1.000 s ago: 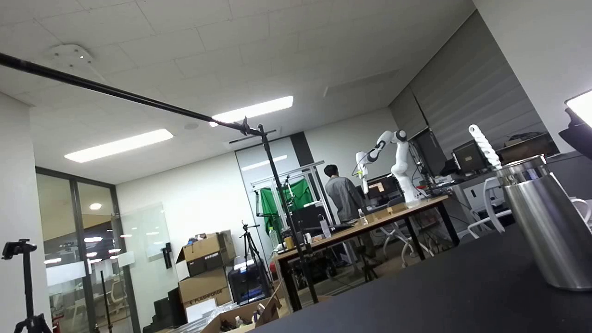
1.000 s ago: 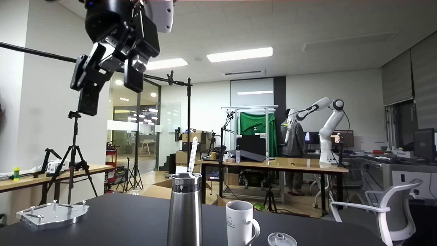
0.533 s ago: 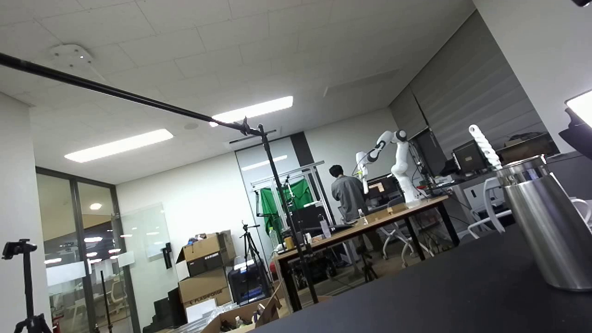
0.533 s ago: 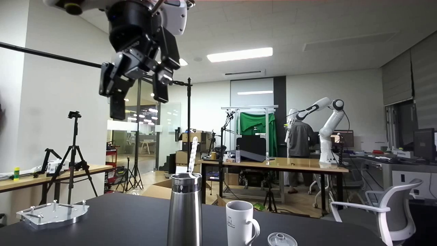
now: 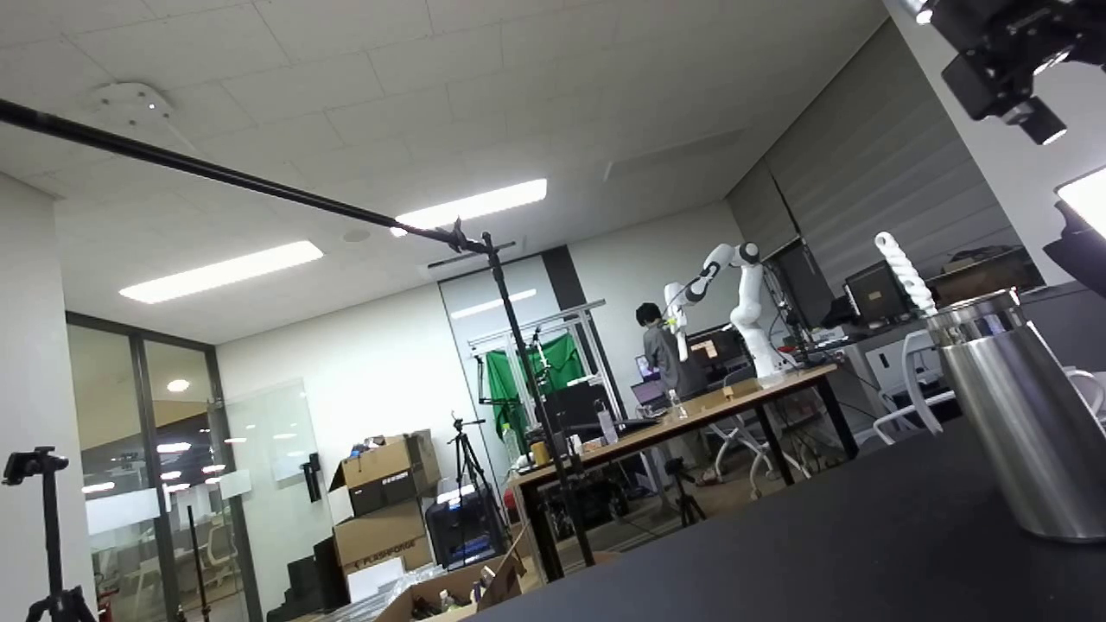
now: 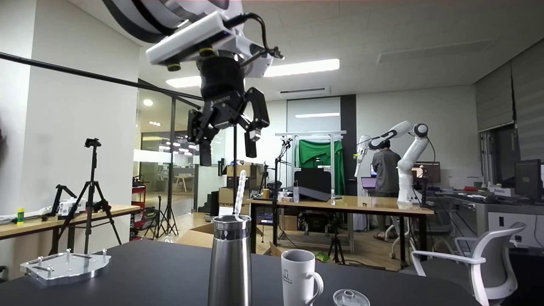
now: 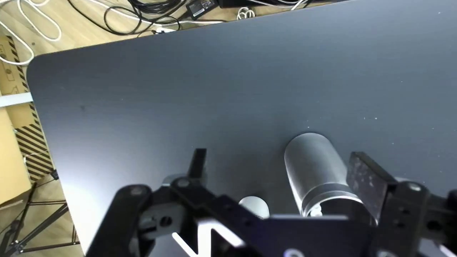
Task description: Use the object to clean the flask
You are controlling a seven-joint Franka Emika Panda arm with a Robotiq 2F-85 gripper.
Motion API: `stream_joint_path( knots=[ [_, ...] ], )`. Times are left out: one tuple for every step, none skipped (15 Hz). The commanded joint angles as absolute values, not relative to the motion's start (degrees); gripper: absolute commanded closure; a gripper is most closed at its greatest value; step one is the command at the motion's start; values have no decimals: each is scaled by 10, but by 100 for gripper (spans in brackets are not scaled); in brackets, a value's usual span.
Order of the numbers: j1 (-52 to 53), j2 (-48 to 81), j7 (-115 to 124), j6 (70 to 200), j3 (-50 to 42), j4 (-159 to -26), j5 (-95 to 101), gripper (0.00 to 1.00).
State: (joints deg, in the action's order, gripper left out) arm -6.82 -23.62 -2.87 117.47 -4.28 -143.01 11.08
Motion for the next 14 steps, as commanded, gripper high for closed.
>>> stream_joint_path(
  knots=[
    [-49,-107,-65,1139,-50,-1294,78,0],
    [-44,-81,-87,1128,-51,-1265,66,0],
    [-40,-52,-106,1113,-50,-1231,52,0],
    [-38,-27,-111,1100,-45,-1202,49,0],
    [-37,-4,-120,1086,-43,-1175,44,0],
    [-35,19,-125,1067,-40,-1149,39,0],
    [-34,35,-128,1045,-39,-1130,34,0],
    [-37,-10,-116,1092,-39,-1193,46,0],
    [-36,6,-118,1086,-38,-1179,45,0],
    [-35,11,-118,1090,-37,-1179,45,0],
    [-36,10,-118,1091,-38,-1181,45,0],
    [-36,8,-118,1091,-38,-1183,45,0],
    [-36,6,-118,1091,-38,-1183,45,0],
    [-36,5,-118,1091,-38,-1183,45,0]
  ],
)
